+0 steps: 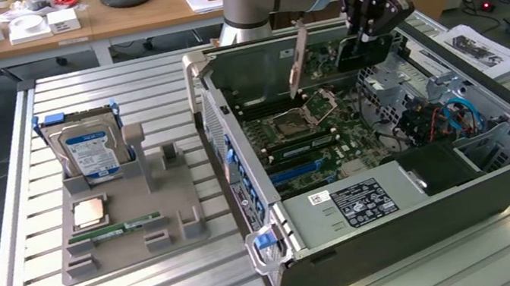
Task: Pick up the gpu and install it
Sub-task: 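Insert the gpu into the slot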
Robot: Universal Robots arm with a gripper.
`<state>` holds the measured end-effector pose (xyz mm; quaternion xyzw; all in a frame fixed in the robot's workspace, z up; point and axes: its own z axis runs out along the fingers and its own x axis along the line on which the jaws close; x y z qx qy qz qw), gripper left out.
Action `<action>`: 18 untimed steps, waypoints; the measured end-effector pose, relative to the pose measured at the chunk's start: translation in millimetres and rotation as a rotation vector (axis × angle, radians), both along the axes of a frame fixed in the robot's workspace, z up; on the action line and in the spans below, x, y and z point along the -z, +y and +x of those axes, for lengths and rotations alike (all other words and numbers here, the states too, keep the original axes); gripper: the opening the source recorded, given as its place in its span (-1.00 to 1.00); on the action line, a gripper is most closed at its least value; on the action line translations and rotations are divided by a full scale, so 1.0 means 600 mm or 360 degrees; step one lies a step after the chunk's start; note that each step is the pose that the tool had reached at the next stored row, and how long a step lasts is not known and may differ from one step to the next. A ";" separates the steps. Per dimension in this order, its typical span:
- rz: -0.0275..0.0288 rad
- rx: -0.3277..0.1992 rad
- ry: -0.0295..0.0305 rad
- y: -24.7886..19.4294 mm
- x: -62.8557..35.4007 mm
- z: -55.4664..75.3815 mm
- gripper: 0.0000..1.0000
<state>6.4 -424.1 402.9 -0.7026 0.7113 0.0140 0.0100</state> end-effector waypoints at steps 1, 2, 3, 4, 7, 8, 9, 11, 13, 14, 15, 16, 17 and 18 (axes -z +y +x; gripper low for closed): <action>0.00002 0.0000 0.00001 0.0000 0.001 -0.001 -0.47; 0.00002 0.0000 0.00002 0.0000 0.003 -0.002 -0.47; 0.00004 0.0000 0.00002 -0.0001 0.005 -0.003 -0.47; 0.00004 0.0000 0.00001 -0.0002 0.007 -0.005 -0.47; 0.00005 0.0000 0.00002 -0.0004 0.015 -0.009 -0.47; 0.00005 0.0000 0.00001 -0.0004 0.018 -0.010 -0.47; 0.00004 0.0000 0.00001 -0.0004 0.021 -0.011 -0.47; 0.00005 0.0000 0.00002 -0.0004 0.026 -0.014 -0.47; 0.00003 0.0000 0.00002 -0.0004 0.032 -0.017 -0.47; 0.00004 0.0000 0.00001 -0.0004 0.034 -0.019 -0.47; 0.00005 0.0000 0.00001 -0.0004 0.037 -0.020 -0.47; 0.00005 0.0000 0.00001 -0.0004 0.040 -0.022 -0.47; 0.00005 0.0000 0.00002 -0.0004 0.043 -0.023 -0.47; 0.00004 0.0000 0.00001 -0.0004 0.046 -0.025 -0.47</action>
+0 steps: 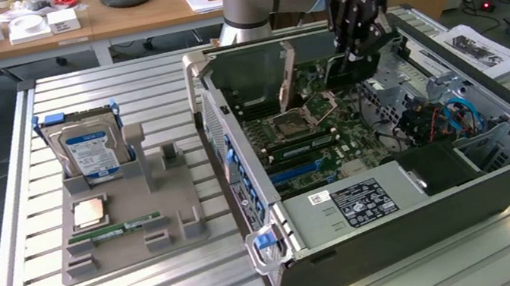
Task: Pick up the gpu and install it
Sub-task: 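Insert the gpu into the slot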
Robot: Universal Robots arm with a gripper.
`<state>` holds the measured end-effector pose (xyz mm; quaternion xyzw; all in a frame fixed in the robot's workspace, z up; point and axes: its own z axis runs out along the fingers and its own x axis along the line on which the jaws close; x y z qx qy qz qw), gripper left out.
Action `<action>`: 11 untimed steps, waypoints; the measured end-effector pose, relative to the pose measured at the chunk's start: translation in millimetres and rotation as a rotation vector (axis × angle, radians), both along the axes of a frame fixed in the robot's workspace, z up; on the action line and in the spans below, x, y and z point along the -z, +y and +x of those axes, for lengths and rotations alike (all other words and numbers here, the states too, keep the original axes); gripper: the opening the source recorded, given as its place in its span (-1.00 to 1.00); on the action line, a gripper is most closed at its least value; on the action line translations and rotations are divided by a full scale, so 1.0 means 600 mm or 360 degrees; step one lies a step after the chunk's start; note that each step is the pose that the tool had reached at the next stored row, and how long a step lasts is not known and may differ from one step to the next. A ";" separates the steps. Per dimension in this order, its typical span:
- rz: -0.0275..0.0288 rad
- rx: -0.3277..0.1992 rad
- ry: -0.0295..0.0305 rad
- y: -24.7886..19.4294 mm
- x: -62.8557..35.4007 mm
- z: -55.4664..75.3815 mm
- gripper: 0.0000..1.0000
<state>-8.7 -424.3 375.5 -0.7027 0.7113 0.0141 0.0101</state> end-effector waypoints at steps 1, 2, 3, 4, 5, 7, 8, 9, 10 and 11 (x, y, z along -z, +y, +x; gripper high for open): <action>0.00000 0.0000 0.00001 0.0000 0.003 -0.002 -0.47; 0.00000 0.0000 0.00000 0.0000 0.005 -0.004 -0.47; 0.00000 0.0000 0.00000 0.0000 0.007 -0.006 -0.47; -0.00001 0.0000 0.00000 0.0000 0.009 -0.008 -0.47; 0.00000 0.0000 0.00001 0.0000 0.011 -0.009 -0.47; 0.00000 0.0000 0.00000 0.0000 0.014 -0.012 -0.47; -0.00001 0.0000 0.00001 0.0000 0.015 -0.013 -0.47; -0.00003 0.0000 0.00002 -0.0006 0.015 -0.014 -0.47; -0.00001 0.0000 0.00001 -0.0021 0.015 -0.014 -0.47; 0.00000 0.0000 0.00001 -0.0040 0.015 -0.015 -0.47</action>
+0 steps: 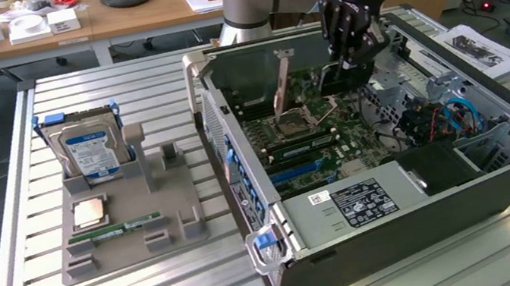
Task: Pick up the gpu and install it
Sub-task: 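Insert the gpu into the slot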
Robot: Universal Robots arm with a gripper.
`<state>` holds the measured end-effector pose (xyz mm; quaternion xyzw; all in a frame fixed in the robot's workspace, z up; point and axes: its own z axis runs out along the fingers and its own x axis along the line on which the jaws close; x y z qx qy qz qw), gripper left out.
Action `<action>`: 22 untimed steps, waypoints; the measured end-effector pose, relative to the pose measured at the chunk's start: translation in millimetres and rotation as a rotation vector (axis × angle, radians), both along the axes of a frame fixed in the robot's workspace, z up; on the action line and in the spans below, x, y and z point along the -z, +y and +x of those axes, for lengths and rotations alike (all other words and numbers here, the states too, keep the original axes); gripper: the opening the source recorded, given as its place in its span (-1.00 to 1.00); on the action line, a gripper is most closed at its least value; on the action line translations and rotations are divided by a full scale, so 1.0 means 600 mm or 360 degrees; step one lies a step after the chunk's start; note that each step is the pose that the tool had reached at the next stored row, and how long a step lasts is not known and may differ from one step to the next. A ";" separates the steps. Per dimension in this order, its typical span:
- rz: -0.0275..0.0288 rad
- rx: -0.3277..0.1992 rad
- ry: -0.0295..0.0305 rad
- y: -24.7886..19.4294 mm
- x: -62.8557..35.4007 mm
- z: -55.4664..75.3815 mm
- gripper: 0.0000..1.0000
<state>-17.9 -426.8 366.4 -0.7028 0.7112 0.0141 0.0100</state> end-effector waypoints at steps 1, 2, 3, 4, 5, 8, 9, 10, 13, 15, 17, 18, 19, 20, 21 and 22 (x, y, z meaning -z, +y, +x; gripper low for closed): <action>0.00000 0.0000 0.00000 -0.0021 0.000 -0.001 -0.47; 0.00000 0.0000 0.00000 -0.0043 0.000 -0.002 -0.47; 0.00000 0.0000 0.00000 -0.0064 0.000 -0.003 -0.47; 0.00002 0.0000 0.00000 -0.0086 0.000 -0.004 -0.47; 0.00000 0.0000 0.00000 -0.0109 0.000 -0.005 -0.47; 0.00001 0.0000 0.00000 -0.0176 0.001 -0.008 -0.47; 0.00001 0.0000 0.00000 -0.0199 0.001 -0.009 -0.47; 0.00001 0.0000 0.00000 -0.0222 0.001 -0.010 -0.47; 0.00001 0.0000 0.00000 -0.0288 0.001 -0.012 -0.47; 0.00003 0.0001 -0.00001 -0.0302 0.001 -0.014 -0.47; -0.00001 0.0000 0.00000 -0.0303 0.001 -0.015 -0.47; 0.00003 0.0000 -0.00001 -0.0303 0.003 -0.017 -0.47; 0.00002 0.0000 0.00000 -0.0304 0.005 -0.017 -0.47; 0.00000 0.0000 -0.00001 -0.0303 0.006 -0.018 -0.47; 0.00000 0.0000 0.00001 -0.0303 0.009 -0.019 -0.47; 0.00002 0.0000 0.00000 -0.0303 0.011 -0.020 -0.47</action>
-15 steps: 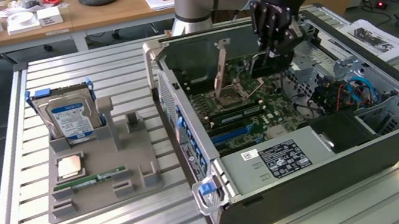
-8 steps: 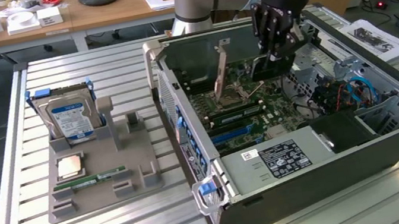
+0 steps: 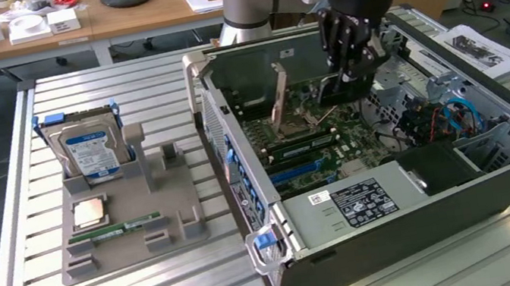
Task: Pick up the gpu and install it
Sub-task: 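Insert the gpu into the slot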
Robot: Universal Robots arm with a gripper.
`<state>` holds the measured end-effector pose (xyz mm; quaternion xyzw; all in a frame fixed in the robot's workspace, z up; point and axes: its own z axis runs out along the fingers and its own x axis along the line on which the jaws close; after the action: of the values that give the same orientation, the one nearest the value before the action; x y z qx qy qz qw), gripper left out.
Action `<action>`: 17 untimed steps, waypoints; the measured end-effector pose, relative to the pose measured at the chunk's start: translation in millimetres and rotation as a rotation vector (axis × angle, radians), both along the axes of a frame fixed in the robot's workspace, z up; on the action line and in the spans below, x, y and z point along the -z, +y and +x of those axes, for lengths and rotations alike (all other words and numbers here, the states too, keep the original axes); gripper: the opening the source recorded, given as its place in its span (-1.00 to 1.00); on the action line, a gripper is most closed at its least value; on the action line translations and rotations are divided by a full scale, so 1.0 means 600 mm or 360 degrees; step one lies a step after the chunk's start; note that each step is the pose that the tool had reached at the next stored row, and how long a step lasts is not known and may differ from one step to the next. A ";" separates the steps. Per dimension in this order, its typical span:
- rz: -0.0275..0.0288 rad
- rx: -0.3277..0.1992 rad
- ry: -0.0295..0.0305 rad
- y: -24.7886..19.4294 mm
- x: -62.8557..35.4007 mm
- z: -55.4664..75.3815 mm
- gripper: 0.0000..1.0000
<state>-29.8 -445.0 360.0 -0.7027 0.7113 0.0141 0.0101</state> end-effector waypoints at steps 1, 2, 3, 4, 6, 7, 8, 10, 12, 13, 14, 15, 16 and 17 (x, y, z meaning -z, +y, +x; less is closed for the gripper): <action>0.00000 0.0000 0.00000 0.0000 0.002 0.000 -0.47; 0.00000 0.0000 -0.00001 0.0000 0.004 -0.001 -0.47; 0.00000 0.0000 -0.00001 0.0000 0.006 -0.001 -0.47; -0.00001 0.0000 0.00000 0.0000 0.008 -0.002 -0.47; 0.00001 0.0000 -0.00002 0.0001 0.012 -0.004 -0.47; 0.00000 0.0000 -0.00003 0.0000 0.014 -0.004 -0.47; 0.00000 0.0000 -0.00006 0.0000 0.017 -0.005 -0.47; -0.00001 0.0000 -0.00011 0.0000 0.021 -0.007 -0.47; -0.00001 0.0000 -0.00012 0.0000 0.024 -0.008 -0.47; -0.00002 0.0000 -0.00012 0.0000 0.025 -0.008 -0.47; -0.00005 0.0000 -0.00011 0.0000 0.025 -0.008 -0.47; -0.00005 0.0000 -0.00011 0.0000 0.025 -0.008 -0.47; -0.00006 0.0000 -0.00011 0.0000 0.025 -0.008 -0.47; -0.00003 0.0000 -0.00012 0.0000 0.025 -0.008 -0.47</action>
<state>-34.6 -445.0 344.9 -0.7027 0.7113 0.0138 0.0103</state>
